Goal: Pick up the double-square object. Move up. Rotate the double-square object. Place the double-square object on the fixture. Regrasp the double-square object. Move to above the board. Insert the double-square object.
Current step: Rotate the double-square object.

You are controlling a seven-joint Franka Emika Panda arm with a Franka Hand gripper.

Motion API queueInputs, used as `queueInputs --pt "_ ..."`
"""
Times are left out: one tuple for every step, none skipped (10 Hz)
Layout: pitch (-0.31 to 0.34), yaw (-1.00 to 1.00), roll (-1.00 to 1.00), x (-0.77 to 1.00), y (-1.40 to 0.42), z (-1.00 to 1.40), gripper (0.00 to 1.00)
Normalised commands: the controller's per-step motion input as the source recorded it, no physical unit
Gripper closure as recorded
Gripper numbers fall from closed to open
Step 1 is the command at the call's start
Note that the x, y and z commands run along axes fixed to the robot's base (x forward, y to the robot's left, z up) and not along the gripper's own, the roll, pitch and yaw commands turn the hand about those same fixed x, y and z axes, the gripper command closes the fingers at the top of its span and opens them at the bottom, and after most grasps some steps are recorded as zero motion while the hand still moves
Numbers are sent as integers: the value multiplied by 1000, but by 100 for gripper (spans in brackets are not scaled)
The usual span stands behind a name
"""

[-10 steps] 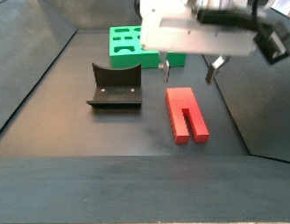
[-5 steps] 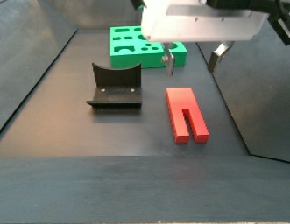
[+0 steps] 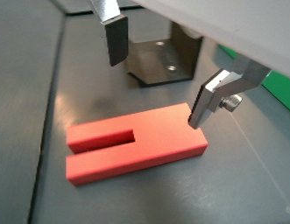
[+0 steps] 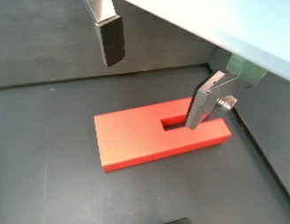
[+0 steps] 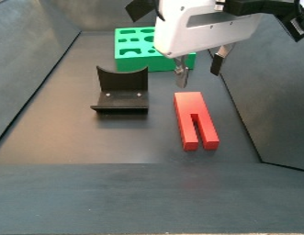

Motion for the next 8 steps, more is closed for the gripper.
queueInputs --pt "-3 1000 1 35 1 -43 0" --pt "-3 1000 1 35 1 -42 0" --pt "-3 1000 1 36 2 -41 0" --pt "-4 1000 1 36 1 -40 0" --pt "-4 1000 1 37 2 -39 0" --pt "-4 1000 1 37 2 -39 0" --pt "-4 1000 1 37 2 -38 0" --pt "-4 1000 1 37 2 -38 0"
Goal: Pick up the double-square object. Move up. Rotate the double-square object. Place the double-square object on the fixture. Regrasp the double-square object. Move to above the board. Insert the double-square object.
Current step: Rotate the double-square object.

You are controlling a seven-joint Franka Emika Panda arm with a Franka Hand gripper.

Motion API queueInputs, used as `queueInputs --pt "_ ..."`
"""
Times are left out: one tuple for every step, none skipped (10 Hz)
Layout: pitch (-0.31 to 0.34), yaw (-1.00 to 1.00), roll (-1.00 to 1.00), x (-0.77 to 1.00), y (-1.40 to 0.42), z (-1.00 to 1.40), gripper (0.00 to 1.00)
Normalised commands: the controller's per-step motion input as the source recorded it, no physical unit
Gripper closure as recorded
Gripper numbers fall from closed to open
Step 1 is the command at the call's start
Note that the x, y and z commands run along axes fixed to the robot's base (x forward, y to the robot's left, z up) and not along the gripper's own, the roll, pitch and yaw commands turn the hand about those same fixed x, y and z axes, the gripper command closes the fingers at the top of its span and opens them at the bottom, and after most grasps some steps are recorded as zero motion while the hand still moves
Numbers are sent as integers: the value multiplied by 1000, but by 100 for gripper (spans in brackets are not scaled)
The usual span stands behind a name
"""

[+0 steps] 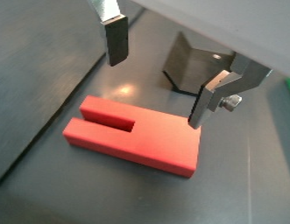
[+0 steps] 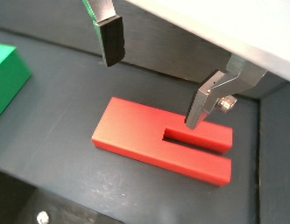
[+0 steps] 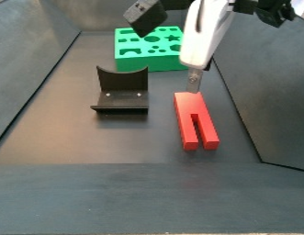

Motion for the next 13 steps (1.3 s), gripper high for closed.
queueInputs --pt "-4 1000 1 37 2 -38 0" --pt "-4 1000 1 37 2 -38 0" --pt "-5 1000 1 37 2 -38 0" --pt "-5 1000 1 37 2 -38 0" --pt "-5 1000 1 37 2 -38 0" --pt "-5 1000 1 37 2 -37 0" --pt "-6 1000 1 37 2 -37 0" --pt "-6 1000 2 37 2 -37 0" --pt "-6 1000 2 37 2 -37 0" --pt "-6 1000 2 37 2 -37 0" --pt "-7 1000 2 37 2 -37 0" --pt "-7 1000 2 37 2 -37 0" --pt "-7 1000 2 37 2 -37 0"
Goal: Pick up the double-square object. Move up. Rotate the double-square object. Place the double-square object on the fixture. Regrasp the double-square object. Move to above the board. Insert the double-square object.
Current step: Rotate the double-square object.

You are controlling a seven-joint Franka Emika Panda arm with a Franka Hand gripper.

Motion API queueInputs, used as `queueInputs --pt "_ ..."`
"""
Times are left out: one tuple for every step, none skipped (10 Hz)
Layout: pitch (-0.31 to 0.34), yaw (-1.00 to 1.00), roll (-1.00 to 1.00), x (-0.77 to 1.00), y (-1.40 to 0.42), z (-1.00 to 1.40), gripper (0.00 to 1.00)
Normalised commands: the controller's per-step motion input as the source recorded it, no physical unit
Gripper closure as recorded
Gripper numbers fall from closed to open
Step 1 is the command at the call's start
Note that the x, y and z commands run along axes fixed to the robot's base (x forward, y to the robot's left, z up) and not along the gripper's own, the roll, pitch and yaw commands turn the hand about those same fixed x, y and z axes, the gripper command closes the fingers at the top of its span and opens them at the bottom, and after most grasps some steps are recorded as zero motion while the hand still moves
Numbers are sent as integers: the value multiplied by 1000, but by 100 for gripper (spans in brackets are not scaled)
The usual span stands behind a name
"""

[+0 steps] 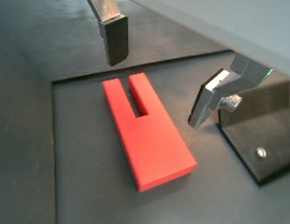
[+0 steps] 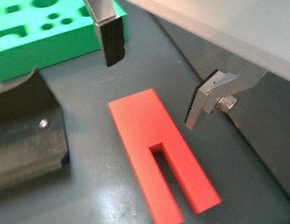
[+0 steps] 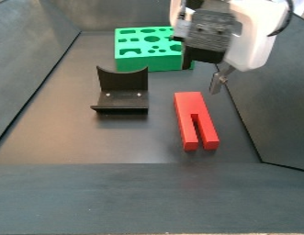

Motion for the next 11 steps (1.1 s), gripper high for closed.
queueInputs --pt "-8 1000 2 38 2 -37 0" --pt "-9 1000 2 38 2 -37 0" --pt "-9 1000 2 38 2 -37 0" --pt "-10 1000 3 38 2 -37 0" --pt "-11 1000 3 38 2 -37 0" --pt "-11 1000 3 38 2 -37 0" --pt "-13 1000 3 38 2 -37 0" --pt "-14 1000 4 38 2 -37 0" --pt "-16 1000 4 38 2 -37 0" --pt "-18 1000 5 38 2 -37 0" --pt "-21 1000 6 38 2 -37 0"
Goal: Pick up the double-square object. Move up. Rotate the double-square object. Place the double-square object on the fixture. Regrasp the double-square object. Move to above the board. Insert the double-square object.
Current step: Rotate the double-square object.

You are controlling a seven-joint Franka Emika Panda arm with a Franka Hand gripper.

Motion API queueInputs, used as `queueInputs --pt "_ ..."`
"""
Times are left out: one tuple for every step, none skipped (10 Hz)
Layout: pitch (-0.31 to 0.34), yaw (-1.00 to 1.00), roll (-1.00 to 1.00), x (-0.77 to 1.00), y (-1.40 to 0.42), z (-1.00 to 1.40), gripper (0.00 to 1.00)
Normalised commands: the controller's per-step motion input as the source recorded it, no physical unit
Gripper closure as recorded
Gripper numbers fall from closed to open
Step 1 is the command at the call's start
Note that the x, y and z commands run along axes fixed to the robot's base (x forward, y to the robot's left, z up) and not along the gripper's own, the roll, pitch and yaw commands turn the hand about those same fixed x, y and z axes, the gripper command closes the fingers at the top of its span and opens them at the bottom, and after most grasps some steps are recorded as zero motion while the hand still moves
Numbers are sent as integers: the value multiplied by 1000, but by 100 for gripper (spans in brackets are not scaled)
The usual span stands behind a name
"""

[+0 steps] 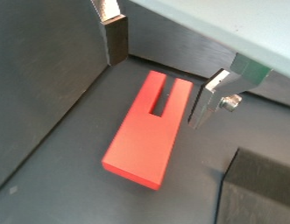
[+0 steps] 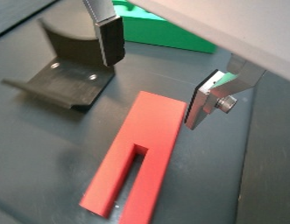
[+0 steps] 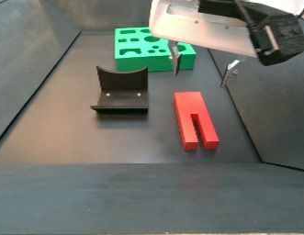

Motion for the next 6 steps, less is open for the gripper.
queueInputs --pt "-26 1000 7 37 2 -37 0" --pt "-32 1000 9 37 2 -37 0" --pt "-35 915 9 37 2 -37 0" --pt "-34 577 9 36 1 -38 0" --pt "-34 380 9 35 1 -38 0" --pt "-33 213 9 34 1 -39 0"
